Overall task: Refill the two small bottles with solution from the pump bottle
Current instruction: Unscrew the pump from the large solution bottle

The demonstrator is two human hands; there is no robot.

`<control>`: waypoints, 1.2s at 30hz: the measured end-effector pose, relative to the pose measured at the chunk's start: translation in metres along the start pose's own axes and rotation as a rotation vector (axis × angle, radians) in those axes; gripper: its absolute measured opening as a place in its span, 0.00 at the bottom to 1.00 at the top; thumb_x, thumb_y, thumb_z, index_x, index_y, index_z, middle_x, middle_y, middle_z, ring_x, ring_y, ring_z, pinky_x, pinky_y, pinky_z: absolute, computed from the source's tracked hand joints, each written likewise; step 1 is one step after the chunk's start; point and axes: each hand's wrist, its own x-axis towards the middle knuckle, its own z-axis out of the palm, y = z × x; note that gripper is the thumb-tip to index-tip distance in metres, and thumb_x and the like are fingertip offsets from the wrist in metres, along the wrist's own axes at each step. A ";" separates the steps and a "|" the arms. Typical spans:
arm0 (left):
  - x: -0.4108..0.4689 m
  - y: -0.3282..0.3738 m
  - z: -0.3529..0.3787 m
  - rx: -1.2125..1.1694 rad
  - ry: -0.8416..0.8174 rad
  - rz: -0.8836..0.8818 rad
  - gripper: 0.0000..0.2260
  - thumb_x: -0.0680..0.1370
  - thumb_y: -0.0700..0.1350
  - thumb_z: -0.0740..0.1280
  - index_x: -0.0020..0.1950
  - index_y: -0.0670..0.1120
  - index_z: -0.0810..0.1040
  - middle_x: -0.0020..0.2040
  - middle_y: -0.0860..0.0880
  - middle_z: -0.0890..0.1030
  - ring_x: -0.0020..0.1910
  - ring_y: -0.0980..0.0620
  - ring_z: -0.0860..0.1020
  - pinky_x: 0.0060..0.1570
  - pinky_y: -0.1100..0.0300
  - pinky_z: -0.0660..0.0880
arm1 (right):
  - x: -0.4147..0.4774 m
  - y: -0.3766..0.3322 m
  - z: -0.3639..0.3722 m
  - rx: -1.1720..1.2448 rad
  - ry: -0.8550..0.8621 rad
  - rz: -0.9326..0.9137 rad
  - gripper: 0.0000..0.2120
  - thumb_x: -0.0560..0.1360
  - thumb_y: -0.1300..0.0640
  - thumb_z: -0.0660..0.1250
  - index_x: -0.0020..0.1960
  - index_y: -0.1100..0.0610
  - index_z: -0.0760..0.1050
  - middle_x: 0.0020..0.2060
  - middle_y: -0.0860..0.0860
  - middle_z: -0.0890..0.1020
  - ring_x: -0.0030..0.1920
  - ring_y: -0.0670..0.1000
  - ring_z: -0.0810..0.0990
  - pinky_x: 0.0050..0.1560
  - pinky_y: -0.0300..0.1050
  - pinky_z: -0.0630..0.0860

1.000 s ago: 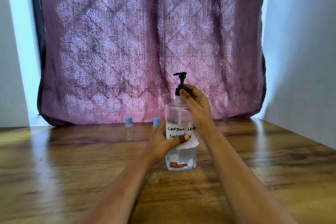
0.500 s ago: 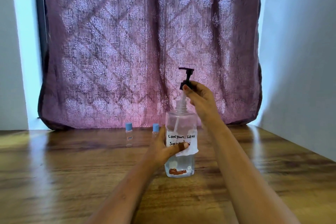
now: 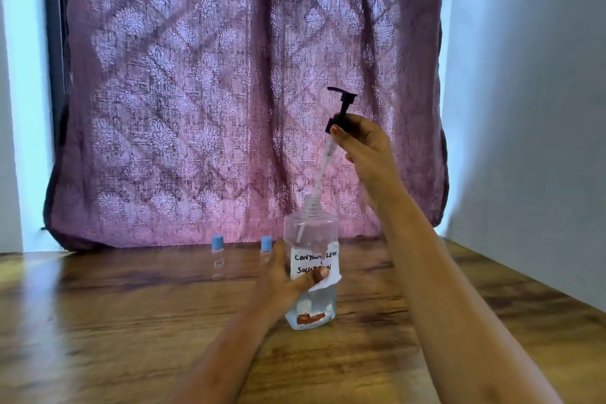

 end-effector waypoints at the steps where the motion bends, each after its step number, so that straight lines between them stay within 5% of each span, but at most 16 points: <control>1: -0.001 0.001 0.001 0.020 0.020 -0.002 0.34 0.60 0.67 0.75 0.60 0.54 0.69 0.53 0.49 0.83 0.49 0.54 0.83 0.49 0.49 0.81 | 0.001 -0.004 -0.001 -0.012 0.004 -0.018 0.09 0.75 0.64 0.67 0.52 0.54 0.77 0.45 0.46 0.81 0.41 0.33 0.78 0.38 0.24 0.71; 11: -0.013 0.016 0.004 0.236 0.174 0.016 0.38 0.63 0.66 0.69 0.66 0.50 0.62 0.55 0.53 0.80 0.52 0.53 0.80 0.48 0.50 0.79 | -0.002 -0.023 -0.011 -0.041 0.038 -0.098 0.10 0.74 0.62 0.69 0.54 0.53 0.77 0.52 0.55 0.82 0.56 0.58 0.79 0.59 0.48 0.75; 16: -0.014 0.017 0.007 0.255 0.200 0.008 0.34 0.68 0.61 0.72 0.67 0.50 0.62 0.56 0.52 0.80 0.53 0.52 0.80 0.48 0.48 0.80 | 0.001 -0.033 -0.015 -0.051 0.054 -0.143 0.10 0.74 0.61 0.69 0.54 0.52 0.77 0.51 0.54 0.82 0.55 0.57 0.79 0.58 0.48 0.75; 22: -0.015 0.018 0.006 0.214 0.199 -0.007 0.37 0.66 0.62 0.71 0.68 0.51 0.59 0.57 0.51 0.79 0.52 0.52 0.81 0.48 0.47 0.80 | -0.001 -0.046 -0.025 0.028 0.079 -0.250 0.09 0.74 0.61 0.69 0.50 0.49 0.78 0.45 0.48 0.82 0.43 0.43 0.78 0.46 0.37 0.73; 25: -0.015 0.017 0.006 0.186 0.207 -0.011 0.38 0.67 0.58 0.74 0.69 0.52 0.57 0.58 0.49 0.79 0.52 0.52 0.81 0.49 0.47 0.80 | -0.006 -0.048 -0.033 0.020 0.102 -0.300 0.12 0.74 0.63 0.69 0.54 0.51 0.75 0.48 0.51 0.80 0.46 0.46 0.77 0.49 0.40 0.74; 28: -0.016 0.016 0.006 0.161 0.208 -0.006 0.38 0.67 0.55 0.76 0.69 0.52 0.57 0.57 0.49 0.79 0.51 0.53 0.81 0.50 0.47 0.80 | -0.018 -0.039 -0.041 -0.178 0.108 -0.339 0.18 0.73 0.63 0.70 0.57 0.46 0.72 0.52 0.53 0.80 0.51 0.49 0.78 0.48 0.34 0.75; 32: -0.015 0.014 0.007 0.157 0.203 -0.001 0.38 0.68 0.53 0.76 0.70 0.52 0.56 0.55 0.47 0.78 0.52 0.52 0.80 0.49 0.53 0.79 | -0.035 -0.001 -0.057 -0.420 0.078 -0.266 0.16 0.71 0.62 0.72 0.56 0.52 0.73 0.49 0.49 0.81 0.51 0.48 0.78 0.45 0.41 0.77; 36: -0.013 0.010 0.008 0.162 0.208 0.012 0.38 0.69 0.51 0.76 0.71 0.51 0.56 0.57 0.45 0.78 0.54 0.51 0.78 0.49 0.57 0.76 | -0.062 0.048 -0.075 -0.535 0.048 -0.171 0.21 0.70 0.62 0.74 0.51 0.40 0.72 0.45 0.40 0.81 0.44 0.42 0.79 0.41 0.31 0.74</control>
